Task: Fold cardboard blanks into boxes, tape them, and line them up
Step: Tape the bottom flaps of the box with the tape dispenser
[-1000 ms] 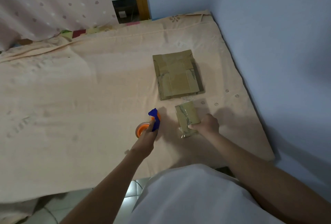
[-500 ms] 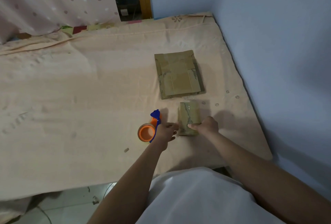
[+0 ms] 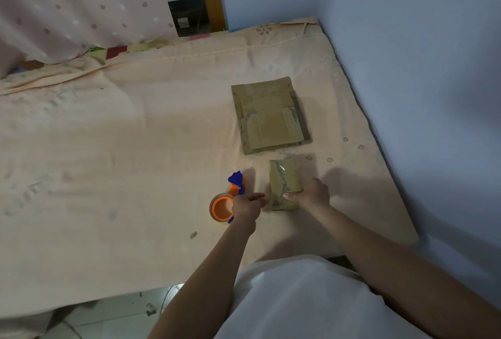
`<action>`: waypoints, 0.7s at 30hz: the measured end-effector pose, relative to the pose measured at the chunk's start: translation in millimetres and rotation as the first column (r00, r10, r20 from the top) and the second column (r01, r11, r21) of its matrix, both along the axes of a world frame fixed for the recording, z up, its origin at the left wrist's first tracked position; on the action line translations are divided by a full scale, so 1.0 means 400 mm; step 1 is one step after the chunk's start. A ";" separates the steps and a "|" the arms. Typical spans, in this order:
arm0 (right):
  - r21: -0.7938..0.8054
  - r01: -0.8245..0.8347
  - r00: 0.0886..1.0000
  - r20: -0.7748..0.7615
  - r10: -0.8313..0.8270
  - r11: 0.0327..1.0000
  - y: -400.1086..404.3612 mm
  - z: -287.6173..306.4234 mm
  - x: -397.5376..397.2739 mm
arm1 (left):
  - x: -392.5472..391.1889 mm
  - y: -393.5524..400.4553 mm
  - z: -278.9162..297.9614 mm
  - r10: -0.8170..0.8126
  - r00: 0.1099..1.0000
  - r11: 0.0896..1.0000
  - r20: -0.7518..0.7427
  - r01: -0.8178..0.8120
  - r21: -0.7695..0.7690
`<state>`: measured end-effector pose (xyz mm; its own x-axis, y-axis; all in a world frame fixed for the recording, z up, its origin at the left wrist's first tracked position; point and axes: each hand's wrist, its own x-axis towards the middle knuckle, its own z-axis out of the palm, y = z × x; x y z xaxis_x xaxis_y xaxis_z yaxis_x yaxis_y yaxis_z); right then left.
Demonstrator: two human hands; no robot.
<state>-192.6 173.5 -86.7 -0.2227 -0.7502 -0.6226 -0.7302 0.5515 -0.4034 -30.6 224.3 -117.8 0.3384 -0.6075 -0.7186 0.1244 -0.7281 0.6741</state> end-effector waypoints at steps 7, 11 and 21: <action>-0.025 -0.002 1.000 0.013 0.002 1.000 0.003 -0.006 0.002 | -0.031 -0.007 -0.014 0.144 0.982 0.986 -0.119 -0.132 0.105; -0.073 -0.025 0.999 0.018 0.026 0.997 0.008 -0.016 -0.009 | -0.055 -0.012 -0.008 0.262 0.940 0.959 -0.219 -0.228 0.168; -0.153 -0.242 0.969 0.005 0.246 0.958 0.021 -0.019 -0.067 | -0.053 -0.005 0.018 -0.143 0.945 0.985 0.294 0.166 -0.055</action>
